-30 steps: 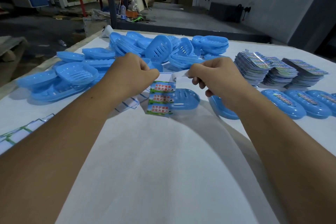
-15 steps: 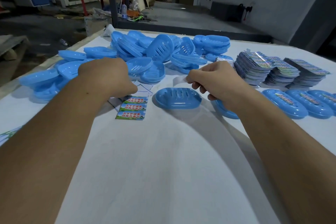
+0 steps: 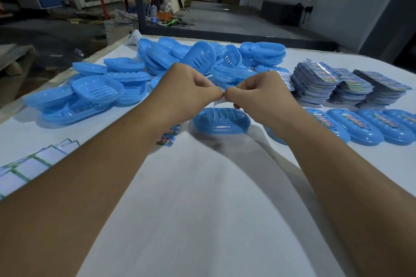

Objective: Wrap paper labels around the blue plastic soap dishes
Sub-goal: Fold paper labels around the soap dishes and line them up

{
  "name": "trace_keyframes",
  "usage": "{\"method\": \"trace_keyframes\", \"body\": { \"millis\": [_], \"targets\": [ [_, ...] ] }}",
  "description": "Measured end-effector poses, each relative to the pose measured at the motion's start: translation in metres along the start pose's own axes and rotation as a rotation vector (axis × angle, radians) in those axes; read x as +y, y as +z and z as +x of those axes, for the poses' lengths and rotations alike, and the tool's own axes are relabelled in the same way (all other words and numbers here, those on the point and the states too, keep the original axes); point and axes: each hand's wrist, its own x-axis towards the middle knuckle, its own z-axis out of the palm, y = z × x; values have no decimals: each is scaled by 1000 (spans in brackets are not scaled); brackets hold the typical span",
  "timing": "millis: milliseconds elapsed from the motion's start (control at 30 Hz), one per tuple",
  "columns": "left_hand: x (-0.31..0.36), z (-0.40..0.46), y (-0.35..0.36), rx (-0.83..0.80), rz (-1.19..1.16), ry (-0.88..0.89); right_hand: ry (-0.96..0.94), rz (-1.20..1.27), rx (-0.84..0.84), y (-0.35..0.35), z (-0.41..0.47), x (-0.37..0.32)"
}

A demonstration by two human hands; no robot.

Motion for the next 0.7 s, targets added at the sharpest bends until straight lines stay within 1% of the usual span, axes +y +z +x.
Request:
{"method": "trace_keyframes", "body": {
  "millis": [133,400,600,700],
  "targets": [
    [1,-1,1,-8,-51,-21,-37,6,-2,1,0,0],
    [-1,1,2,-10,-78,-92,-55,67,-18,3,2,1],
    [-6,7,-2,27,-111,-176,-189,74,-117,1,0,5],
    [-8,9,-3,61,-127,-184,-213,27,-106,3,0,5]
  ]
}}
